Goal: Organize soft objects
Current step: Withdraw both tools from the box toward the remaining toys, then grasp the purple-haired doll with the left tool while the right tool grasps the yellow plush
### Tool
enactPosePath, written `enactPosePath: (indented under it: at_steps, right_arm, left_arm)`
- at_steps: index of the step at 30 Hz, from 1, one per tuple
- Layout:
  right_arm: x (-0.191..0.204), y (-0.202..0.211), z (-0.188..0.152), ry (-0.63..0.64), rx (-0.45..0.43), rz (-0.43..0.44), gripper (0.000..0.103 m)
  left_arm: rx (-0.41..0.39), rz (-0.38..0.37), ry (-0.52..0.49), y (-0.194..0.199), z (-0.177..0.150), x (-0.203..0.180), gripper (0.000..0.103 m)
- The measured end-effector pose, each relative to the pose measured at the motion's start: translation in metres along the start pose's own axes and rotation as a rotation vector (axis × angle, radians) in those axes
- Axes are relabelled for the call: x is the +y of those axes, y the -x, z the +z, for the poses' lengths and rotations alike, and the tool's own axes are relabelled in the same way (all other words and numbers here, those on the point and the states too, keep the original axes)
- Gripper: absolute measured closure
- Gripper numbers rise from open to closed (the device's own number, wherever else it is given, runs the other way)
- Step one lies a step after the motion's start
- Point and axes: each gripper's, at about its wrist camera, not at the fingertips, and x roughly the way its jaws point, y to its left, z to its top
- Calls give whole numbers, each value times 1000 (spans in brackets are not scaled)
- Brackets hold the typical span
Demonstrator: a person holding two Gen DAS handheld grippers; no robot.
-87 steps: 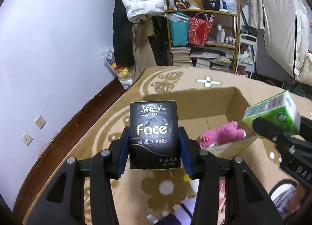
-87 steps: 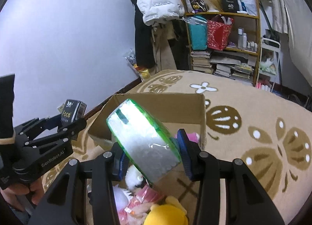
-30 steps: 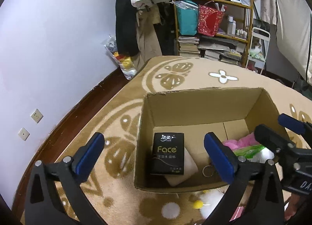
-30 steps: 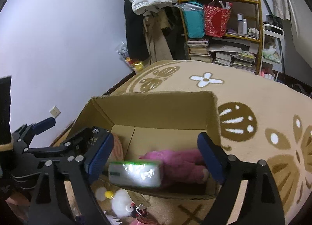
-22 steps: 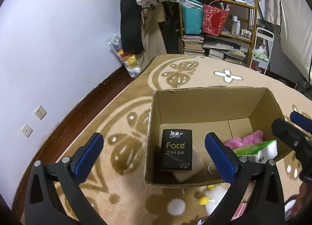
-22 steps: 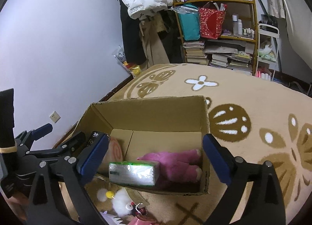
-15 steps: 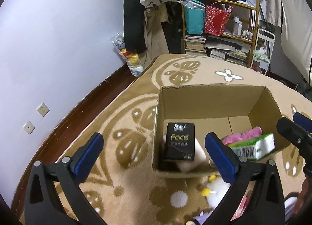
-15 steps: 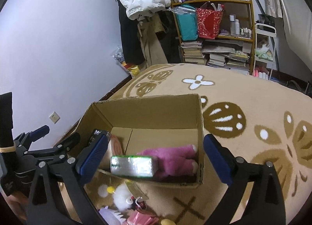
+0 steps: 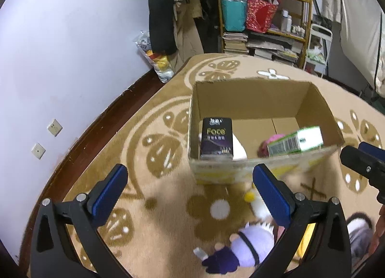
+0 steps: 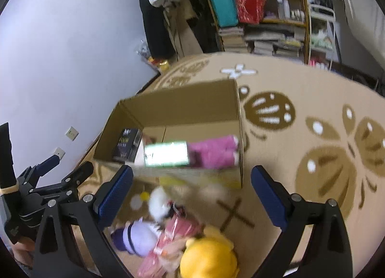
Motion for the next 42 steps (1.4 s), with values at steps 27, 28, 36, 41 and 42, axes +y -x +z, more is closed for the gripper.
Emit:
enactPosePath:
  at_steps: [27, 28, 36, 41, 42]
  right_arm:
    - [-20, -18, -62, -127, 235, -40, 3]
    - [-22, -19, -63, -136, 241, -37, 4]
    - [-29, -40, -74, -177, 325, -31, 9]
    - [-32, -53, -80, -191, 368, -34, 15]
    - [-32, -55, -82, -193, 376, -34, 15]
  left_arm:
    - [366, -154, -72, -39, -57, -27, 0]
    - [372, -155, -74, -41, -58, -28, 0]
    - [436, -176, -93, -57, -65, -36, 0]
    - [452, -196, -92, -63, -66, -38, 0]
    - [458, -200, -92, -65, -67, -39, 0]
